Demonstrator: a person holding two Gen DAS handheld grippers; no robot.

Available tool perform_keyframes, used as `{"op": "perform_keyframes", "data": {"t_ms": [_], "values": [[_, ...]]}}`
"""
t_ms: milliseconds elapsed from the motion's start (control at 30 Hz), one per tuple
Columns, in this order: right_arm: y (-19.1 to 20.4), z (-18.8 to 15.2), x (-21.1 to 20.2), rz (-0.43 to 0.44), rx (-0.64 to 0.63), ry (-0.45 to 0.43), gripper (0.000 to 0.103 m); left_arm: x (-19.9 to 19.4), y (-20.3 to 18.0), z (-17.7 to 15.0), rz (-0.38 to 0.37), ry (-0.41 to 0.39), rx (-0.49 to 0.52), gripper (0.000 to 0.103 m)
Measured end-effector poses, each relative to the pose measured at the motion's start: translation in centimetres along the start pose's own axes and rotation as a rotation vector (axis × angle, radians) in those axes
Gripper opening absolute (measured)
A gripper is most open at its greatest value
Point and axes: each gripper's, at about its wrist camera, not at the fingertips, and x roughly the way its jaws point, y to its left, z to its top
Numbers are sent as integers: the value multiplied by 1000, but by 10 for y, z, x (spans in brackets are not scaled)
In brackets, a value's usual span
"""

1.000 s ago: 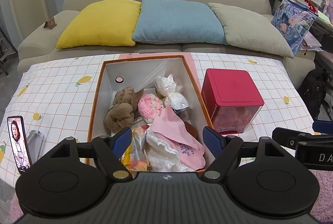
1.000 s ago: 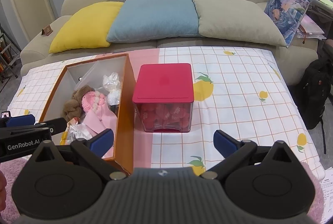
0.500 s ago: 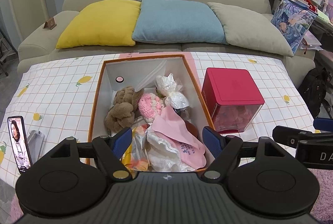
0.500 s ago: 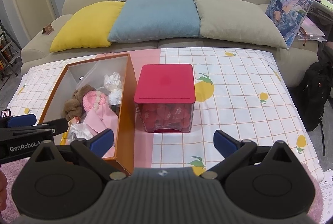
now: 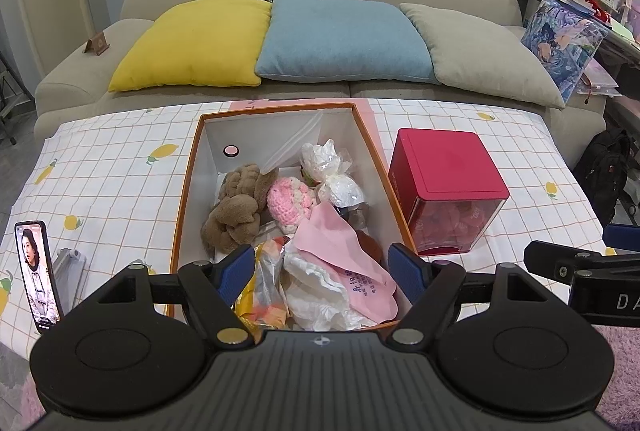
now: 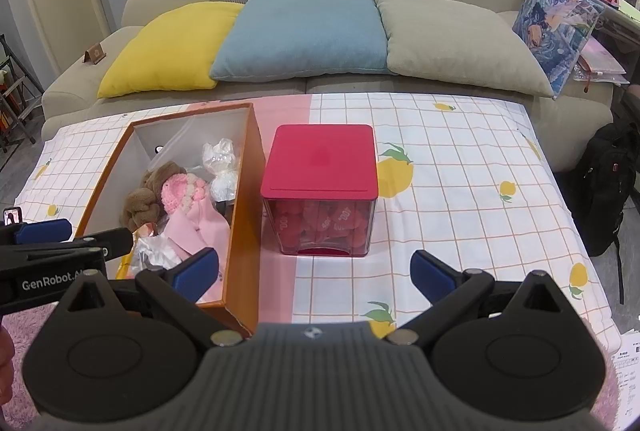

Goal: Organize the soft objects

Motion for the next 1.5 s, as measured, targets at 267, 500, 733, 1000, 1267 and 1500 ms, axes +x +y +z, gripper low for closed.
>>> {"op": "perform_keyframes", "data": {"t_ms": [267,500,733,1000,1267,1500], "values": [[1,0,-1,-1,-4,0,100,-1,0,0,3,-1,-3,86],[1,1,-1,-4,-10,0,100,-1,0,0,2,-4,5,86],[1,1,-3,-8,-10,-3,100,-2,-1,0,1,-9,15,86],[1,1,-3,-7,-10,-6,100,-3,0,0,-3,-8,12,86],[0,-1,-5,-5,-11,-4,100,-4,-1,-1,-3,-8,14,86],[1,-1,-4,-6,-10,-3,100,-5,0,-1,-4,-10,13,84]]}}
